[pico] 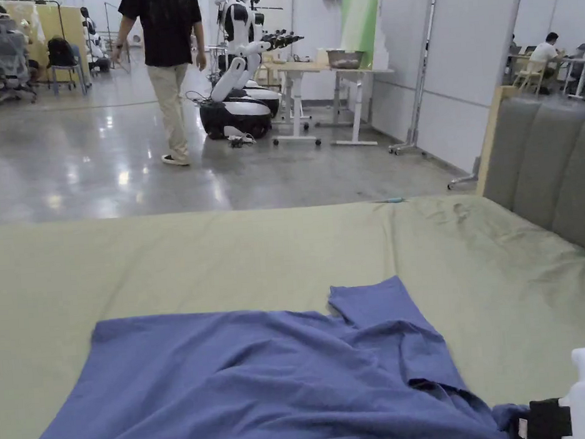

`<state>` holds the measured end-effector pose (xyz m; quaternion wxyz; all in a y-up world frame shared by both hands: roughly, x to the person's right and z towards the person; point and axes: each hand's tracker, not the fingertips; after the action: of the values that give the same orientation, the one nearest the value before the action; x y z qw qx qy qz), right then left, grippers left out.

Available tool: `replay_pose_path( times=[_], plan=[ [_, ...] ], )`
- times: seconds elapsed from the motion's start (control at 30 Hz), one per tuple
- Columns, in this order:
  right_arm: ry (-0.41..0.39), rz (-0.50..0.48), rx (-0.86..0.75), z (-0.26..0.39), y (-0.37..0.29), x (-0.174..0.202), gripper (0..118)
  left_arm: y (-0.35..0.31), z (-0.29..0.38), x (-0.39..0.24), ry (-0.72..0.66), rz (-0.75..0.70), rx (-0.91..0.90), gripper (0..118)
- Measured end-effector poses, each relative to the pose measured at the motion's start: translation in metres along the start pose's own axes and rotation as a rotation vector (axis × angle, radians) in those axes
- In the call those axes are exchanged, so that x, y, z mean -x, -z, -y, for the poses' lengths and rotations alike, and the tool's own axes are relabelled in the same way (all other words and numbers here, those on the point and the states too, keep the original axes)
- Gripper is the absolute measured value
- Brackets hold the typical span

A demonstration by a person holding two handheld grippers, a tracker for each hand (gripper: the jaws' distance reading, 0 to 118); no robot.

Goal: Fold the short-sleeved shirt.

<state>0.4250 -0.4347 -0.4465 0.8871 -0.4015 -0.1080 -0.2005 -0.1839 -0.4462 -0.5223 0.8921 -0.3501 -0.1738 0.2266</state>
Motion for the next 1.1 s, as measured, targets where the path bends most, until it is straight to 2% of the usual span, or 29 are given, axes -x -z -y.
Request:
replay_pose_path(
  times=[0.2, 0.33, 0.5, 0.53, 0.57, 0.6, 0.63, 0.7, 0.77, 0.8, 0.87, 0.9, 0.93, 0.97, 1.0, 1.03, 1.1],
  plan=[
    [0.022, 0.003, 0.017, 0.04, -0.038, -0.02, 4, -0.05, 0.035, 0.004, -0.028, 0.012, 0.003, 4],
    [-0.002, 0.053, 0.055, 0.07, -0.051, -0.027, 4, -0.065, 0.069, 0.006, 0.019, -0.05, 0.11, 4],
    [-0.015, 0.106, 0.107, 0.102, -0.038, -0.038, 6, -0.062, 0.106, 0.026, -0.021, -0.151, 0.218, 4],
    [-0.011, 0.11, 0.115, 0.107, -0.032, -0.04, 21, -0.057, 0.11, 0.032, -0.055, -0.171, 0.227, 4],
    [-0.011, 0.13, 0.127, 0.11, -0.028, -0.04, 45, -0.053, 0.112, 0.037, -0.092, -0.174, 0.228, 6],
    [-0.014, 0.144, 0.14, 0.113, -0.024, -0.041, 78, -0.05, 0.113, 0.04, -0.128, -0.178, 0.23, 12],
    [-0.015, 0.145, 0.154, 0.116, -0.02, -0.042, 101, -0.048, 0.116, 0.043, -0.146, -0.198, 0.229, 18],
    [0.007, 0.103, 0.142, 0.119, -0.026, -0.045, 97, -0.052, 0.118, 0.041, -0.129, -0.206, 0.21, 33],
    [0.043, 0.055, 0.09, 0.117, -0.044, -0.04, 97, -0.066, 0.115, 0.035, -0.132, -0.193, 0.187, 73],
    [0.045, 0.06, 0.049, 0.117, -0.055, -0.037, 96, -0.075, 0.113, 0.03, -0.129, -0.187, 0.17, 85],
    [-0.026, 0.073, -0.015, 0.116, -0.073, -0.024, 91, -0.097, 0.105, 0.019, -0.1, -0.174, 0.098, 86],
    [-0.065, 0.097, -0.044, 0.118, -0.078, -0.015, 81, -0.109, 0.103, 0.014, -0.101, -0.174, 0.062, 85],
    [-0.114, 0.107, -0.047, 0.12, -0.081, -0.007, 45, -0.121, 0.1, 0.009, -0.116, -0.165, 0.017, 76],
    [-0.153, 0.113, -0.026, 0.121, -0.081, 0.002, 14, -0.132, 0.097, 0.005, -0.137, -0.141, -0.006, 49],
    [-0.176, 0.107, -0.002, 0.122, -0.078, 0.008, 4, -0.139, 0.094, 0.003, -0.16, -0.096, -0.001, 3],
    [-0.183, 0.099, 0.013, 0.124, -0.072, 0.015, 4, -0.144, 0.091, 0.0, -0.171, -0.045, 0.003, 0],
    [-0.196, 0.069, 0.03, 0.127, -0.06, 0.022, 4, -0.146, 0.089, -0.008, -0.21, -0.065, -0.062, 0]
  ],
)
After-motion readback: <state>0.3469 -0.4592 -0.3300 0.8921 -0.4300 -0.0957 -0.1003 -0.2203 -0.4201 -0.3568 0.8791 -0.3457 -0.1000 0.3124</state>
